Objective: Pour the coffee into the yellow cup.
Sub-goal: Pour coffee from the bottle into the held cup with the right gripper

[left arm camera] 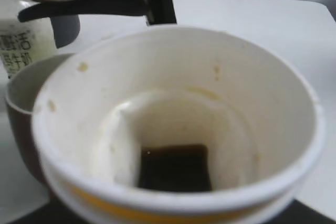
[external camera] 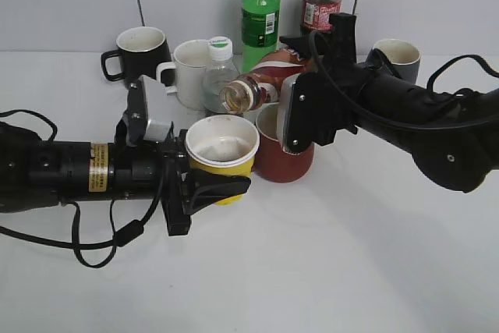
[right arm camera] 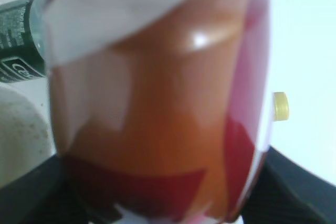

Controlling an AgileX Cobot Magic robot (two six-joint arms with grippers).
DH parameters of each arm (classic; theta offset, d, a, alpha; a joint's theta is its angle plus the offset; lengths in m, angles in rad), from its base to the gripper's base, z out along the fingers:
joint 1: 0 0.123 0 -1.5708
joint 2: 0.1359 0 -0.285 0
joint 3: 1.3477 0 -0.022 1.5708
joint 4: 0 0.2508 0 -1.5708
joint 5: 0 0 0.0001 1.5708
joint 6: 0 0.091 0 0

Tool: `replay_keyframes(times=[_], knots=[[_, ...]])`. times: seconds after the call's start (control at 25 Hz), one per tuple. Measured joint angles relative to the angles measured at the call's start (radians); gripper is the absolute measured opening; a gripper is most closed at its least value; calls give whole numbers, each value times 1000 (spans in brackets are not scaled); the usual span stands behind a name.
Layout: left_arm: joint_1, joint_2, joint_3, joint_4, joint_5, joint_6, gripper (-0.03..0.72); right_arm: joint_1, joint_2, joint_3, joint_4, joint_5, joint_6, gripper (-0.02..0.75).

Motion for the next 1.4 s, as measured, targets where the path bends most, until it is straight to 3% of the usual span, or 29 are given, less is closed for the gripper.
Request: replay_keyframes(times=[1.4], knots=[[1,-2,12,76,-2,0,353,0,0,-1,-47,-54,-132,512]])
